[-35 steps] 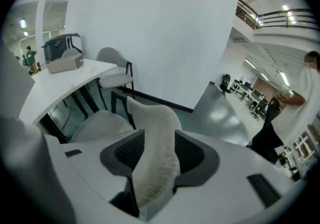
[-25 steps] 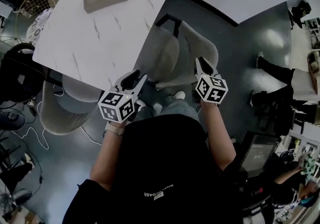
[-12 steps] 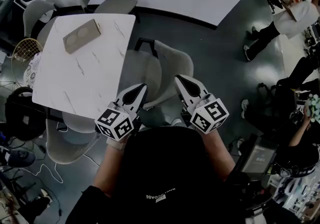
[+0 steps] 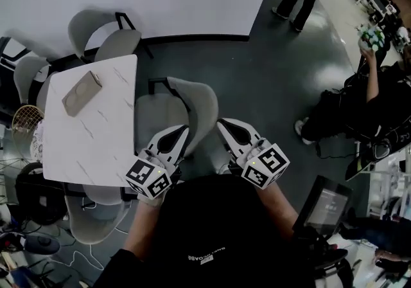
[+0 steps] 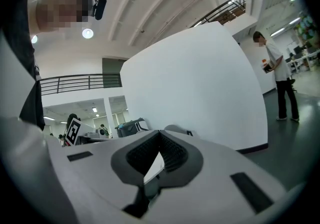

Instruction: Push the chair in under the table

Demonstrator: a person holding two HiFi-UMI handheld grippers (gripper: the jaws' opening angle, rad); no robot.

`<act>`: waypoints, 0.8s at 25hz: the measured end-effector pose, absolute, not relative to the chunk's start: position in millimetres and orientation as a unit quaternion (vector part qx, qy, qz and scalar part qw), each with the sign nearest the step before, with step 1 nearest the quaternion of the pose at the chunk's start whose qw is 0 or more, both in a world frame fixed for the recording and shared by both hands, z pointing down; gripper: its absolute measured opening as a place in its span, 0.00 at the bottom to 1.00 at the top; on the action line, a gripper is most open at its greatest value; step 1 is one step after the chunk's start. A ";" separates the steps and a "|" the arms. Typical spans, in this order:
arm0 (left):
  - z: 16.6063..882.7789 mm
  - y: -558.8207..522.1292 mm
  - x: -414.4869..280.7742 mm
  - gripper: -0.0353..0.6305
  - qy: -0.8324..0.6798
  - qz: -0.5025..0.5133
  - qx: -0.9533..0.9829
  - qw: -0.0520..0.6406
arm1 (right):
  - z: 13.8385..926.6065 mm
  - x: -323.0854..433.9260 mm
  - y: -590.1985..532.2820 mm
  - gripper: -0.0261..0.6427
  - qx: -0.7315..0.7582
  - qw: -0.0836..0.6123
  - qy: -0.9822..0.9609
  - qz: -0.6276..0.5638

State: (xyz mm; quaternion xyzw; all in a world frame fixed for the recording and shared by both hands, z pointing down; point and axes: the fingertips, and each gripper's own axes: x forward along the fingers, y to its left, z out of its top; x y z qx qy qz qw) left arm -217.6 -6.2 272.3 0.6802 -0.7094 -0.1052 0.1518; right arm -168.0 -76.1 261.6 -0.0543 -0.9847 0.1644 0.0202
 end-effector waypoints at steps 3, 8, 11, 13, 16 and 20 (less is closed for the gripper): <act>270.9 -21.5 -206.1 0.06 -0.697 -0.098 0.692 0.158 | 256.8 -155.2 -90.6 0.06 -0.039 0.009 -0.984 0.172; 270.6 -37.2 -198.8 0.06 -0.687 -0.093 0.701 0.167 | 254.0 -142.6 -109.0 0.06 -0.015 -0.001 -0.983 0.181; 268.7 -43.9 -195.5 0.06 -0.685 -0.091 0.703 0.170 | 256.8 -137.1 -117.9 0.06 -0.005 0.002 -0.981 0.195; 268.7 -46.6 -194.4 0.06 -0.684 -0.090 0.703 0.173 | 257.9 -135.3 -122.4 0.06 -0.001 0.001 -0.979 0.203; 270.7 -50.5 -196.3 0.06 -0.685 -0.091 0.701 0.177 | 258.3 -136.7 -127.7 0.06 0.000 0.000 -0.979 0.202; 274.5 -56.8 -195.1 0.06 -0.684 -0.091 0.700 0.181 | 262.4 -136.0 -132.8 0.06 -0.003 0.001 -0.979 0.205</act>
